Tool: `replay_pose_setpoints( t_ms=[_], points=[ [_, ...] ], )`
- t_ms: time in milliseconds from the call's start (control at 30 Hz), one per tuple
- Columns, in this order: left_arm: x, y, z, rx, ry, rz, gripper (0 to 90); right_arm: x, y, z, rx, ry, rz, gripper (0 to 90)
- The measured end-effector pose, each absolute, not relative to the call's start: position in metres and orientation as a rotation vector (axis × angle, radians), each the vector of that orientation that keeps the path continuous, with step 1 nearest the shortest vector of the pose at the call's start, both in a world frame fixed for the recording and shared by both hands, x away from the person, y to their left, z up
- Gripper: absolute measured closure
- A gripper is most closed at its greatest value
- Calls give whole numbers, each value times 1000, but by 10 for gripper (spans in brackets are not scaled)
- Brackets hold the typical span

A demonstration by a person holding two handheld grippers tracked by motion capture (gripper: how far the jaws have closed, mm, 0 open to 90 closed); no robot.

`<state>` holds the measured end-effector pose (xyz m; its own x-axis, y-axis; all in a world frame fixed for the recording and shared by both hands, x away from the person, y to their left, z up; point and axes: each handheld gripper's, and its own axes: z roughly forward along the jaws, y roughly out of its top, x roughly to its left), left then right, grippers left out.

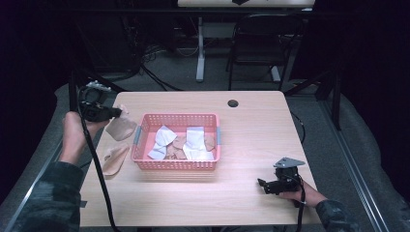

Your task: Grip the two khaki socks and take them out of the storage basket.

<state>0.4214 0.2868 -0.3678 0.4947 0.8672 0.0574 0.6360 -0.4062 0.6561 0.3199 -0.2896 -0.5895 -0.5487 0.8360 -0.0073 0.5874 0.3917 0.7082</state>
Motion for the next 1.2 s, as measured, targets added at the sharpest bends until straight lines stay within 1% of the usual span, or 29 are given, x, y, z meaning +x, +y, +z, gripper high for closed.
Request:
replay_pose_setpoints(
  t_ms=[300,467,800,1100,1200],
  points=[
    [417,311,-375,2161,1305,532,879,320,-289,-590,1235,2289,950,0],
    [421,321,-386,2167,1367,513,879,320,-289,-590,1242,2282,960,0],
    [433,332,-427,2198,1472,407,878,320,-289,-590,1241,2286,961,0],
    [445,325,-468,2239,1532,318,875,320,-289,-590,1241,2283,961,0],
    [449,322,-479,2258,1548,309,873,320,-289,-590,1241,2286,961,0]
  ],
)
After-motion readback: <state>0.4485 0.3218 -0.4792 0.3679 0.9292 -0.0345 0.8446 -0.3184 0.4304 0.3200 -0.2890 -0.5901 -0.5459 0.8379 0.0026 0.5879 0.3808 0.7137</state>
